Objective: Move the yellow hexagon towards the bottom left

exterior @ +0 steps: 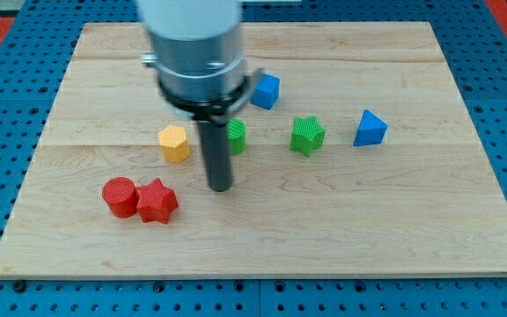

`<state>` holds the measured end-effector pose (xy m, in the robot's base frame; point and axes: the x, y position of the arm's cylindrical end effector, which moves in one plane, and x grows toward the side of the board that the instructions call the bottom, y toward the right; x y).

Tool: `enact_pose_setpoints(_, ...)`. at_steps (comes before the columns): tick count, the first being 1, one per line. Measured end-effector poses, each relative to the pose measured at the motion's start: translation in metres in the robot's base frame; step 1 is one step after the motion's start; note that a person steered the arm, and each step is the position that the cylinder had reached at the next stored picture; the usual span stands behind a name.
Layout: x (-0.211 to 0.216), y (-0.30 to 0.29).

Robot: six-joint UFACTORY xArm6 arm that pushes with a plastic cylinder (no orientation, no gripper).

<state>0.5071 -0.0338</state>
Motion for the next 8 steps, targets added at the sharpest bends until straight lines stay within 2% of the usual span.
enact_pose_setpoints(1, -0.004, -0.045)
enact_pose_setpoints(2, -0.026, -0.112)
enact_pose_setpoints(3, -0.071, -0.099)
enact_pose_setpoints(4, -0.074, -0.107)
enact_pose_setpoints(5, -0.034, -0.159)
enact_pose_setpoints(6, -0.039, -0.110)
enact_pose_setpoints(7, -0.071, -0.067)
enact_pose_setpoints(8, -0.079, -0.050)
